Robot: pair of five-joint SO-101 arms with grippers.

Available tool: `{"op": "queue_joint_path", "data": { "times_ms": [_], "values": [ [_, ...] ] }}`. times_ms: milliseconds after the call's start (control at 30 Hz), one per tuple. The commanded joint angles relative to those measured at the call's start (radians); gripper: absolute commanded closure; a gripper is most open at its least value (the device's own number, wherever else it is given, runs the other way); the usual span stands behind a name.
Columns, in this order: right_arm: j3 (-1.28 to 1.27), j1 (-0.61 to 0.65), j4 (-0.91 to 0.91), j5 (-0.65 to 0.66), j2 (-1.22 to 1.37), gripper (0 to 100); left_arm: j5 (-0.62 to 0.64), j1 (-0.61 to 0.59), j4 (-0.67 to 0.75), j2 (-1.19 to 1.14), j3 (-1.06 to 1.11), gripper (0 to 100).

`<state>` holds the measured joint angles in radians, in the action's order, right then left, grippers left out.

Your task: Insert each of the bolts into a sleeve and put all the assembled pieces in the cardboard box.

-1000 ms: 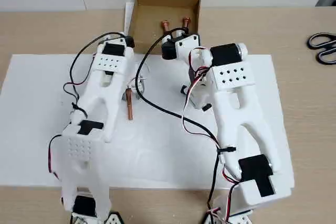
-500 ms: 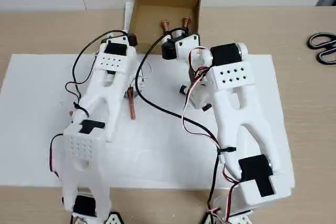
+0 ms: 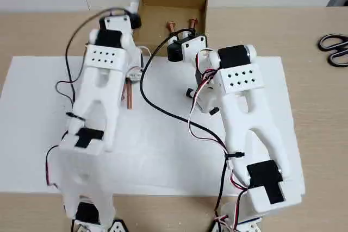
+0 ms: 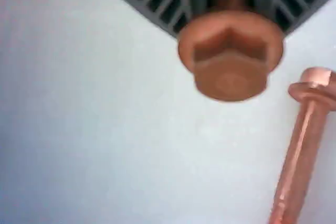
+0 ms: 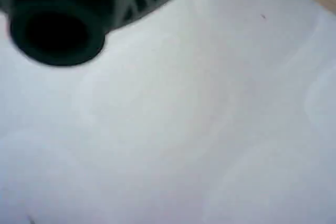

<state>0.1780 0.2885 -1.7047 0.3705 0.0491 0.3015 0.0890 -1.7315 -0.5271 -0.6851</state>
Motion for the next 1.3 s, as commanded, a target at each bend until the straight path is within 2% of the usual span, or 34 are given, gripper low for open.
{"op": "queue_joint_path", "data": {
  "times_ms": [0,267,500,633,733,833,933,1067,1267],
  "values": [
    [0.009,-0.002,-0.024,-0.008,-0.113,99.5,-0.018,-0.008,-0.021,0.169,-0.036,99],
    [0.005,-0.002,-0.024,-0.008,-0.498,99.5,-0.018,0.002,-0.021,0.493,0.039,99],
    [-0.014,-0.002,-0.022,-0.008,-0.825,99.5,-0.015,0.002,-0.020,0.786,0.200,99],
    [-0.190,-0.002,-0.019,-0.008,-1.000,99.5,-0.015,0.048,-0.020,0.937,0.309,99],
    [-0.381,-0.002,-0.015,-0.009,-1.135,99.5,-0.015,0.135,0.000,1.045,0.403,99],
    [-0.557,-0.002,0.073,-0.009,-1.267,99.5,-0.014,0.201,0.092,1.131,0.526,99],
    [-0.735,-0.002,0.220,-0.009,-1.394,99.5,-0.011,0.230,0.256,1.198,0.687,99],
    [-0.956,-0.002,0.424,-0.021,-1.535,99.5,0.091,0.273,0.476,1.274,0.877,99],
    [-1.131,-0.002,0.506,-0.270,-1.636,99.5,0.195,0.322,0.692,1.346,1.017,99]
  ]
}}
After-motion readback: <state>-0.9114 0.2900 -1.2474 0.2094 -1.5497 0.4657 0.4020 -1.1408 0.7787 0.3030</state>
